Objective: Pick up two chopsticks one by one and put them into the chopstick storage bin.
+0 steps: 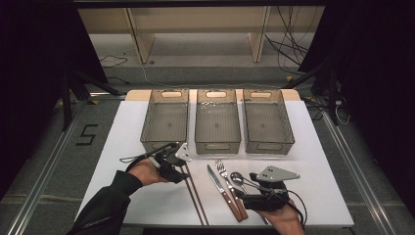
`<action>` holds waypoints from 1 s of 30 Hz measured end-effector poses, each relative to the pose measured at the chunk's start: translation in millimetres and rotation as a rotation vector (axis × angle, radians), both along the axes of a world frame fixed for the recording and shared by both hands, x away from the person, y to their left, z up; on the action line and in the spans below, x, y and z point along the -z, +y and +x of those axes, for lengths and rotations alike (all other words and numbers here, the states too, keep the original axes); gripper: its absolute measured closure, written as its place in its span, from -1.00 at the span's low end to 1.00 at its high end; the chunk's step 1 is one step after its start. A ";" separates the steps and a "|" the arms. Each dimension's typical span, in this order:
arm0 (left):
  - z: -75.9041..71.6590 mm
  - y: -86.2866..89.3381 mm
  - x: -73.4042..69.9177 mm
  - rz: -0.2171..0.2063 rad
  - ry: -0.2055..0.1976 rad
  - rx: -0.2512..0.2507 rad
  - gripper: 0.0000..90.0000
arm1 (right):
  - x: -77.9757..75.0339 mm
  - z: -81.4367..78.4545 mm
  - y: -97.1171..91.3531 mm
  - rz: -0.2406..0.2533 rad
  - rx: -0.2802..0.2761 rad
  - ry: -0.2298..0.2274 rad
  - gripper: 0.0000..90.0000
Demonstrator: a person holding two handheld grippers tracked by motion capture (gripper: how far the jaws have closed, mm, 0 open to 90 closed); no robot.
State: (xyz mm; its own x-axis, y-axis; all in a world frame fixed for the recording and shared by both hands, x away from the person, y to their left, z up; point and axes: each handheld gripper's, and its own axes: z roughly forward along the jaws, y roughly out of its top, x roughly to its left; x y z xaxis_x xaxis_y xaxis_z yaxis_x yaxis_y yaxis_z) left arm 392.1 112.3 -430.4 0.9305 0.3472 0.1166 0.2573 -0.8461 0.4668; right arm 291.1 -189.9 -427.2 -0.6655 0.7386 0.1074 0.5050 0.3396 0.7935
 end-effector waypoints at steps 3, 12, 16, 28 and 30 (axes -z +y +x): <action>0.2 -3.0 0.8 0.031 0.014 0.037 0.12 | 0.3 0.3 0.0 0.001 -0.001 0.000 -0.41; -3.9 -14.4 6.8 0.123 0.052 0.150 0.00 | 0.5 0.8 -0.9 0.005 -0.004 0.003 -0.41; -5.1 -17.2 11.7 0.133 0.057 0.178 -0.04 | 0.9 1.0 -1.2 0.008 -0.005 0.003 -0.41; -3.2 -20.4 17.7 0.170 0.062 0.248 -0.12 | 1.6 1.9 -1.9 0.008 -0.005 0.009 -0.41; -3.0 -21.5 18.7 0.183 0.067 0.259 -0.14 | 1.6 2.0 -2.1 0.009 -0.005 0.009 -0.41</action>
